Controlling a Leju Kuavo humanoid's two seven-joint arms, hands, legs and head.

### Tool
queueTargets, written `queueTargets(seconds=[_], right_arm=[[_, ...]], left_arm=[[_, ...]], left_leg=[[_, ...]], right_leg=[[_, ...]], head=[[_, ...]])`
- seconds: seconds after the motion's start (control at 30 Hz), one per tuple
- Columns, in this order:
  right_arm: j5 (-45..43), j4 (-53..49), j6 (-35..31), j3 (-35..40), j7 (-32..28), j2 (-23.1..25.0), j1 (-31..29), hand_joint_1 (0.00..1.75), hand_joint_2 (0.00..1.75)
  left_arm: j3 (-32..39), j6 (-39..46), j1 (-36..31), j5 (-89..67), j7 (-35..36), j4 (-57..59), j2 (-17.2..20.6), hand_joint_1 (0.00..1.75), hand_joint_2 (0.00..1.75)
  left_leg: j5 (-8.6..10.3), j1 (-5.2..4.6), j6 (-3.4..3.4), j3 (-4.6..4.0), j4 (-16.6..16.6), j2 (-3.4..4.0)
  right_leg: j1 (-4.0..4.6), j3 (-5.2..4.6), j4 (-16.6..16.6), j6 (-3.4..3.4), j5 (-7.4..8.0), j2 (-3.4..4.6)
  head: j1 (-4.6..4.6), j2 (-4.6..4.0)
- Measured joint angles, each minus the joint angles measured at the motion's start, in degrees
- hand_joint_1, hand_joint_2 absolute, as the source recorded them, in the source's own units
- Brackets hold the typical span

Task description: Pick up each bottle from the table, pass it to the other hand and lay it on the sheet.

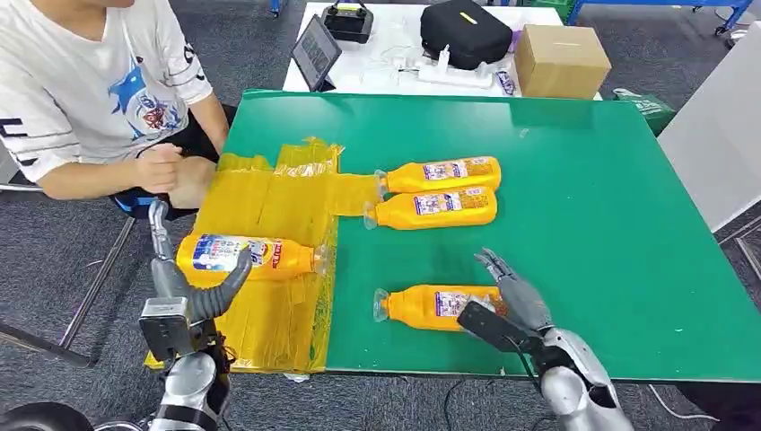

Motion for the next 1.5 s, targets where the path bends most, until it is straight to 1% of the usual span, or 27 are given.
queueTargets(seconds=[0.1,0.27,0.5,0.67,0.87,0.93,1.13,1.23,1.3,1.47,1.5], right_arm=[[-1.6,5.1,3.0,1.0,0.1,-0.8,-3.5,0.0,1.75],[-3.7,11.8,5.9,3.7,-0.6,-2.2,-9.2,0.0,1.75],[-6.8,16.2,9.7,7.7,1.4,-5.0,-14.2,0.0,1.75],[-8.2,20.4,12.2,10.8,1.7,-6.3,-18.4,0.0,1.75],[-8.7,23.0,12.7,12.7,1.7,-6.8,-20.5,0.0,1.75],[-9.6,24.0,14.1,13.7,2.0,-7.3,-21.6,0.0,1.75],[-13.4,27.7,22.6,18.7,3.9,-10.4,-26.4,0.0,1.75],[-14.9,29.1,24.9,21.3,4.9,-11.4,-30.0,0.0,1.75],[-16.0,30.9,26.1,25.2,5.5,-12.3,-32.3,0.0,1.75],[-17.4,32.2,27.9,29.4,5.6,-12.9,-35.2,0.0,1.75],[-18.0,32.5,28.7,30.6,5.6,-13.0,-35.9,0.09,1.75]], left_arm=[[-0.3,-0.8,-0.9,0.0,0.0,1.7,-0.3,0.0,1.75],[-1.3,-1.5,-2.5,0.6,0.0,4.7,-0.7,0.0,1.75],[-1.7,-2.9,-3.7,1.3,0.0,7.3,-0.8,0.0,1.75],[-2.3,-3.7,-4.7,2.3,0.0,9.4,-1.1,0.0,1.75],[-2.8,-3.9,-5.3,2.6,0.0,10.7,-1.2,0.0,1.75],[-2.8,-4.4,-5.6,3.1,0.3,11.1,-1.2,0.0,1.75],[-2.9,-6.1,-6.8,5.4,1.0,13.5,-1.2,0.0,1.75],[-2.9,-6.5,-7.4,6.3,1.2,14.6,-1.3,0.0,1.75],[-3.0,-6.9,-8.0,6.8,1.3,15.7,-1.4,0.0,1.75],[-3.0,-7.2,-8.4,7.3,1.5,16.6,-1.6,0.0,1.75],[-3.0,-7.4,-8.6,7.4,1.5,16.8,-1.6,0.0,1.75]], left_leg=[[0.01,0.02,0.0,0.07,0.0,0.05],[0.02,0.02,0.0,0.28,0.0,0.08],[0.05,-0.01,0.05,0.37,0.0,0.04],[0.11,-0.02,0.14,0.41,0.0,0.04],[0.13,-0.02,0.14,0.5,0.0,0.04],[0.13,-0.02,0.14,0.53,0.0,0.05],[0.24,-0.09,0.25,0.4,0.0,-0.09],[0.24,-0.16,0.26,0.23,0.0,-0.01],[0.27,-0.16,0.29,0.19,0.0,0.03],[0.28,-0.16,0.29,0.01,0.0,0.0],[0.28,-0.16,0.29,-0.01,0.0,0.01]], right_leg=[[0.04,0.02,0.0,-0.01,0.02,0.02],[0.04,0.22,0.0,-0.01,0.02,0.03],[-0.01,0.35,0.0,0.05,0.06,0.03],[-0.01,0.39,0.0,0.15,0.13,0.03],[-0.01,0.48,0.0,0.16,0.14,0.03],[-0.01,0.49,0.0,0.16,0.14,0.03],[-0.05,0.49,0.0,0.25,0.2,-0.02],[-0.13,0.28,0.0,0.3,0.26,0.0],[-0.13,0.22,0.0,0.34,0.29,0.01],[-0.12,0.06,0.0,0.34,0.28,0.01],[-0.12,0.04,0.0,0.34,0.28,0.01]], head=[[-0.02,0.0],[0.0,0.0],[0.0,0.0],[0.0,0.0],[0.0,0.0],[0.0,0.0],[0.0,0.0],[0.0,0.0],[0.02,0.0],[0.0,0.0],[-0.04,0.0]])
